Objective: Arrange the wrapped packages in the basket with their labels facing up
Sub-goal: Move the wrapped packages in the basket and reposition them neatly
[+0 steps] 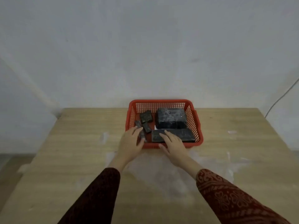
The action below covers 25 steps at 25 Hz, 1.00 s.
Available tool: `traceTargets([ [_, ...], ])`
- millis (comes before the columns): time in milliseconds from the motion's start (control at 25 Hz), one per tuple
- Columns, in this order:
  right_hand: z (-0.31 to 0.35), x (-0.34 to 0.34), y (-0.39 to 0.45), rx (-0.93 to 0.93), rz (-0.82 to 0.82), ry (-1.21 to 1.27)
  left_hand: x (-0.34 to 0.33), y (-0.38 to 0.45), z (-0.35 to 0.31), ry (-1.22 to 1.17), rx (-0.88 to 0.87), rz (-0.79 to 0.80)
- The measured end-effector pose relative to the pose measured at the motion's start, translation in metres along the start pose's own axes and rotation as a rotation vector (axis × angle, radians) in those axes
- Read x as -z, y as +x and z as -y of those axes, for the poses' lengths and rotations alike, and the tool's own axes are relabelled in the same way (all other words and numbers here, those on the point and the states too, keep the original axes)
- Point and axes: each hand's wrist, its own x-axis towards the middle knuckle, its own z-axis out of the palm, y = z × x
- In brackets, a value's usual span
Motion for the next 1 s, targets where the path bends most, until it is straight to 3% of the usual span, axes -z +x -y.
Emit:
traceTargets([
  [200, -0.002, -0.035, -0.002, -0.033, -0.23, -0.095, -0.019, -0.013, 0.021, -0.114, -0.036, 0.053],
  [400, 0.005, -0.041, 0.004, -0.067, -0.392, -0.099, -0.014, 0.051, 0.039, -0.168, 0.066, -0.193],
  [560, 0.01, -0.035, 0.008, -0.116, -0.341, -0.097, -0.026, 0.094, 0.054, -0.403, 0.247, -0.133],
  [760, 0.026, -0.014, 0.036, -0.189, -0.21, -0.042, -0.044, 0.097, 0.068, -0.513, 0.254, -0.155],
  [920, 0.047, 0.001, 0.111, -0.111, -0.179, 0.15, -0.045, 0.097, 0.07, -0.56, 0.239, -0.181],
  [1000, 0.053, -0.004, 0.153, -0.13, -0.124, 0.076, -0.044, 0.096, 0.068, -0.596, 0.248, -0.172],
])
